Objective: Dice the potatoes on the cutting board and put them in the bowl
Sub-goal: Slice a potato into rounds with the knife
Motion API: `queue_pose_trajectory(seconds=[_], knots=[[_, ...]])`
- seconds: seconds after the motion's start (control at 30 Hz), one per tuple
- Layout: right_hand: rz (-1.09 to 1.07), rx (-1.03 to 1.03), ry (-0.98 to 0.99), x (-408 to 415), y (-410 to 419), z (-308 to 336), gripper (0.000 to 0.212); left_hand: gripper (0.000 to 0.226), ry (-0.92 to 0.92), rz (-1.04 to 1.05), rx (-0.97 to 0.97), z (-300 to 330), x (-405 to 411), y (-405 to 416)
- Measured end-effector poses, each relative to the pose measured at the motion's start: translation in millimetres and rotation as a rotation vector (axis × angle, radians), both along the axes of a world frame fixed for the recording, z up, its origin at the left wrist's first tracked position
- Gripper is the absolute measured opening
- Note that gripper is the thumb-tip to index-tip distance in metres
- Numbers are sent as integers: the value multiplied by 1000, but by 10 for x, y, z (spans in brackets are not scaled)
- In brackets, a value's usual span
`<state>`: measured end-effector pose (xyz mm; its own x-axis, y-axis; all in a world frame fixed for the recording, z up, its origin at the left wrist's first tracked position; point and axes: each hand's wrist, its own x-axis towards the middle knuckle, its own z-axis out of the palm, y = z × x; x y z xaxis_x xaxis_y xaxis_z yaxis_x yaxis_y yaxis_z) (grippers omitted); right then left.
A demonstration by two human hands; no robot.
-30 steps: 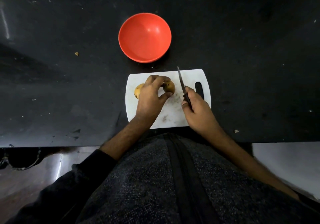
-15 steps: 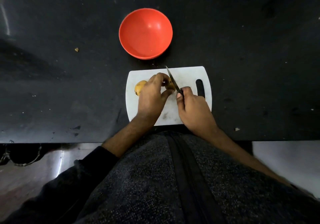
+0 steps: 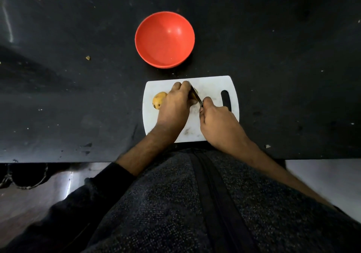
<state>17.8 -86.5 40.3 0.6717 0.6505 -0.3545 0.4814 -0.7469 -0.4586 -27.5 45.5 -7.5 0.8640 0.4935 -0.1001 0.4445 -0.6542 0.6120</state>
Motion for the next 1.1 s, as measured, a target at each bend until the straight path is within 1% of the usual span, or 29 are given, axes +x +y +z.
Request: queue_pose_trajectory(seconds=[0.23, 0.4, 0.5, 0.57, 0.73, 0.83, 0.93, 1.03, 1.1], knots=[[13, -64, 45, 28, -6, 139, 6, 18, 36, -18, 19, 69, 21, -1], [9, -102, 54, 51, 34, 106, 2, 28, 27, -41, -16, 76, 58, 37], [5, -125, 82, 75, 72, 94, 3, 28, 29, -24, -12, 65, 81, 46], [11, -129, 61, 81, 99, 79, 1, 28, 26, -17, -17, 51, 102, 56], [25, -143, 69, 118, 182, 33, 12, 34, 40, -8, -43, 71, 121, 100], [24, -133, 44, 139, 232, -18, 15, 29, 40, -19, -37, 54, 144, 110], [11, -120, 40, 192, 286, -59, 15, 25, 48, -22, -12, 71, 164, 83], [12, -121, 64, 204, 276, -76, 16, 26, 36, 22, -52, 85, 147, 67], [29, -160, 75, 148, 218, -89, 19, 27, 20, 51, -111, 43, 138, 94]])
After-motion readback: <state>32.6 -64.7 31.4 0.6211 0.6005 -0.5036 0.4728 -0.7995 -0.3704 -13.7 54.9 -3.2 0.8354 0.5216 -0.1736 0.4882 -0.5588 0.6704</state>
